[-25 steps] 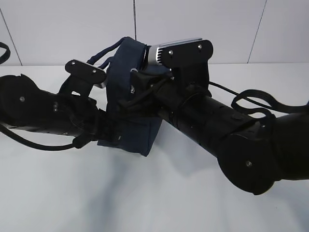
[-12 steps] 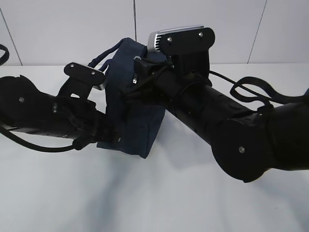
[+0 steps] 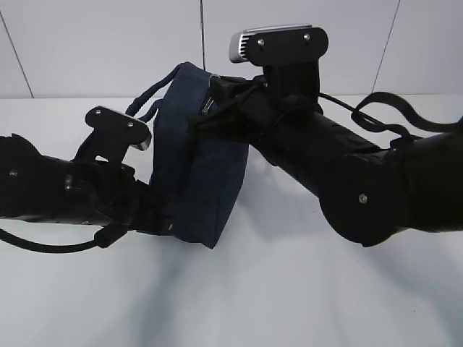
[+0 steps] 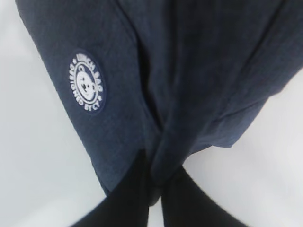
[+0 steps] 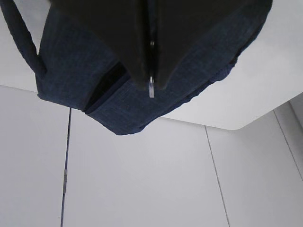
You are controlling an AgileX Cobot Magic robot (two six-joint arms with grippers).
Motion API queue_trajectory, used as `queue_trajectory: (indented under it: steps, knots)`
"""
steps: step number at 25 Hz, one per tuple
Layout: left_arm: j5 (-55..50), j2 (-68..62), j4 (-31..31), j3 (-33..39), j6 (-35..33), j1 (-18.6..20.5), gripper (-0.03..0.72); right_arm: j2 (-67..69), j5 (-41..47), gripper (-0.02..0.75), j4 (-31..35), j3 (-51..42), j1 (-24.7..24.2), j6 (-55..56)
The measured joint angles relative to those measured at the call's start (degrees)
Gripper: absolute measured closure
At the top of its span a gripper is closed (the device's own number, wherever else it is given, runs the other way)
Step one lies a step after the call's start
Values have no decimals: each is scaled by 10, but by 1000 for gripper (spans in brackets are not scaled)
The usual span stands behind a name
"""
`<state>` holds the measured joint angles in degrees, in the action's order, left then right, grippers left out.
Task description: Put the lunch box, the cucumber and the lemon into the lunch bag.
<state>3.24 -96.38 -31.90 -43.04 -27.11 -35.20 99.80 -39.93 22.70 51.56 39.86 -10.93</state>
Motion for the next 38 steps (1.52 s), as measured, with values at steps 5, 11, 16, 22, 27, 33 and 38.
queue_trajectory:
  steps: [5,11,16,22,27,33,38]
  knots:
    - [1,5,-1,3,0,-25,685,1,34,738,1,26,-15,0]
    - [3,5,-2,3,0,-41,685,30,51,738,3,64,-32,-1]
    - [8,6,-2,11,0,-42,686,47,59,738,4,95,-32,-3]
    - [22,16,-3,35,0,-42,686,75,80,738,4,138,-43,-4]
    - [26,19,-3,43,0,-42,686,110,99,738,4,187,-57,-5]
    - [29,20,-3,48,0,-42,686,154,146,738,4,260,-84,-5]
    - [30,20,-3,49,0,-42,686,201,214,738,4,341,-108,-5]
